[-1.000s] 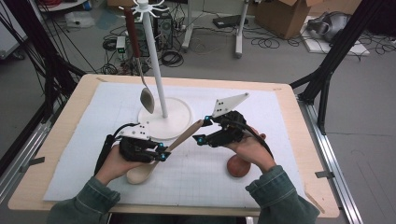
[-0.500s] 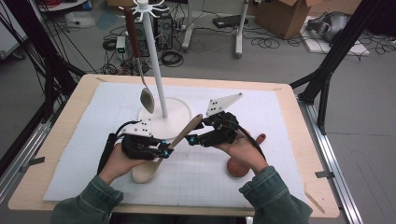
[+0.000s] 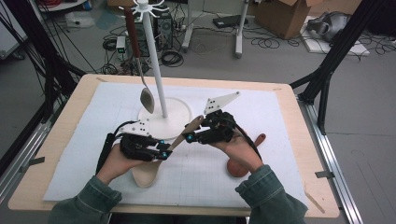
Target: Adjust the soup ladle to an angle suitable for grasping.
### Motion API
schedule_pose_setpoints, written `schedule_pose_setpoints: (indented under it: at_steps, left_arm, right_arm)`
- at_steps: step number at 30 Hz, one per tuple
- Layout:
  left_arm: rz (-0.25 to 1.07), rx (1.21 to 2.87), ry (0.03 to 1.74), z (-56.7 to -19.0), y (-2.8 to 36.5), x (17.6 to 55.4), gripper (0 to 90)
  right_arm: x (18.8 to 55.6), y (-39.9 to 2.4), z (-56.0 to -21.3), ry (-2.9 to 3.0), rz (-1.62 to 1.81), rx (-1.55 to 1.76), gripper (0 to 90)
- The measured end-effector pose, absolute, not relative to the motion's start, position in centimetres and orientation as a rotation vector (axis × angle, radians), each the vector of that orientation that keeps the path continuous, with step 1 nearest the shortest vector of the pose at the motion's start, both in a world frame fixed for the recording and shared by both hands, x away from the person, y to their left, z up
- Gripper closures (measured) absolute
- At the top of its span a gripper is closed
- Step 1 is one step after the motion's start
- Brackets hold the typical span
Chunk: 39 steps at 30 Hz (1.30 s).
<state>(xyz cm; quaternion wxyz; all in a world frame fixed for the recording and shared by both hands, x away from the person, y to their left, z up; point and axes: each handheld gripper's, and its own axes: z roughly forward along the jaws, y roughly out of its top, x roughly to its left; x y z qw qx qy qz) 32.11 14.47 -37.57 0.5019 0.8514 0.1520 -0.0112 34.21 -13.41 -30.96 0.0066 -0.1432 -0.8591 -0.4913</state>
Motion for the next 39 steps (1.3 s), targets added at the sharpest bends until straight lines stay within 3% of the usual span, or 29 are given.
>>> schedule_pose_setpoints:
  at_steps: [14,39]
  left_arm:
    - [-0.041,2.037,0.347,-37.3,14.6,31.9,77.4]
    - [-0.014,1.99,0.393,-36.7,14.8,32.0,77.3]
  right_arm:
    - [33.8,-12.7,-30.6,-2.694,-1.577,-0.422,62.0]
    - [33.9,-11.1,-30.5,-2.679,-1.616,-0.431,67.3]
